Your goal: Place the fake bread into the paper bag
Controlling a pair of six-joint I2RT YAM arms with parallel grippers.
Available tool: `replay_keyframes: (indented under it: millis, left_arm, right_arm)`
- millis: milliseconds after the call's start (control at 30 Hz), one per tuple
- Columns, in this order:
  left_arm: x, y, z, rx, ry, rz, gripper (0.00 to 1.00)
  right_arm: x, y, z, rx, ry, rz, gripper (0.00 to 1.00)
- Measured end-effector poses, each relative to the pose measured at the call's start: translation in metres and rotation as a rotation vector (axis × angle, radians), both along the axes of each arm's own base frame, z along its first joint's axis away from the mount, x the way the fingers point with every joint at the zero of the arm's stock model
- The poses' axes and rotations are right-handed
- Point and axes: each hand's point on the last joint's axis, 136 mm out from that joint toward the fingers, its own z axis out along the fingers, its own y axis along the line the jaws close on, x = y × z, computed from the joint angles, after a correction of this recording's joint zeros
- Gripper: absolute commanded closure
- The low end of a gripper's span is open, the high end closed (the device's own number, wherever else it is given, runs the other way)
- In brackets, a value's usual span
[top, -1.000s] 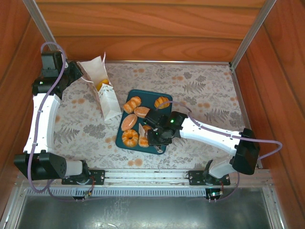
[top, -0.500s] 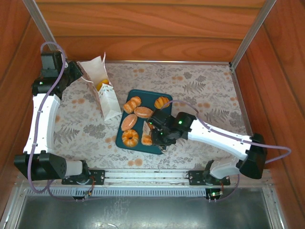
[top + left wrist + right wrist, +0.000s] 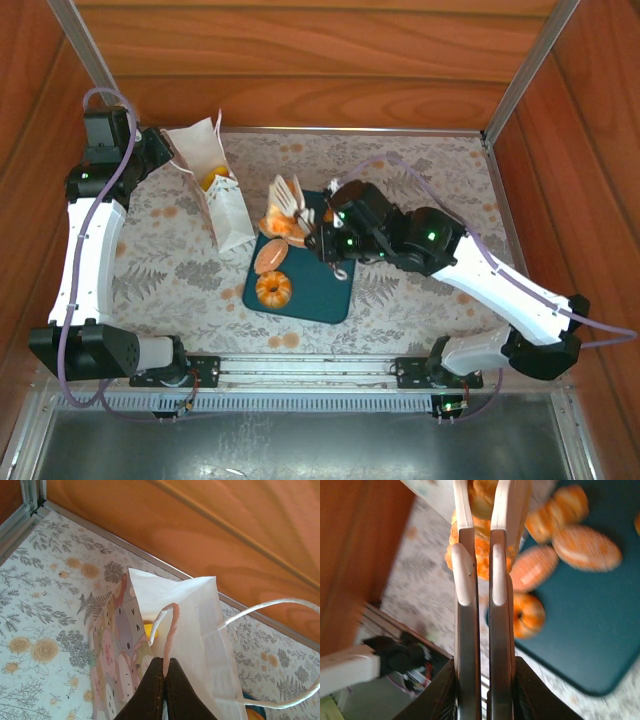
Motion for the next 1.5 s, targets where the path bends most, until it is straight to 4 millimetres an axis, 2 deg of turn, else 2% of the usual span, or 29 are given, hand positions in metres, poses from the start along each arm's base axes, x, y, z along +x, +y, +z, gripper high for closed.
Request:
replay_keyframes:
  millis: [167, 267, 367, 533, 700, 833, 1233, 1500]
  left_arm:
    - [0.000, 0.000, -0.004, -0.004, 0.008, 0.001, 1.00]
    - [0.000, -0.001, -0.006, -0.009, 0.012, -0.001, 1.00]
    - [-0.001, -0.002, -0.005, -0.015, 0.010, -0.004, 1.00]
    - [-0.003, -0.003, 0.000, -0.021, -0.001, -0.005, 1.00]
    - [-0.009, -0.003, 0.005, -0.026, -0.018, 0.001, 1.00]
    - [-0.013, 0.001, 0.000, -0.028, -0.011, 0.025, 1.00]
    - [-0.015, 0.006, -0.004, -0.019, -0.010, 0.055, 1.00]
    - [-0.016, 0.007, 0.000, -0.017, -0.026, 0.065, 1.00]
  right_arm:
    - [0.018, 0.033, 0.062, 0.100, -0.176, 0.079, 0.74]
    - [0.028, 0.053, 0.087, 0.138, -0.268, 0.116, 0.73]
    - [0.038, 0.073, 0.104, 0.163, -0.346, 0.146, 0.73]
    - [0.054, 0.105, 0.114, 0.180, -0.422, 0.174, 0.73]
    - [0.070, 0.132, 0.102, 0.151, -0.460, 0.187, 0.73]
    - [0.080, 0.142, 0.085, 0.104, -0.469, 0.186, 0.73]
    - [0.110, 0.143, 0.058, 0.003, -0.490, 0.127, 0.73]
    - [0.124, 0.152, 0.024, -0.072, -0.470, 0.139, 0.73]
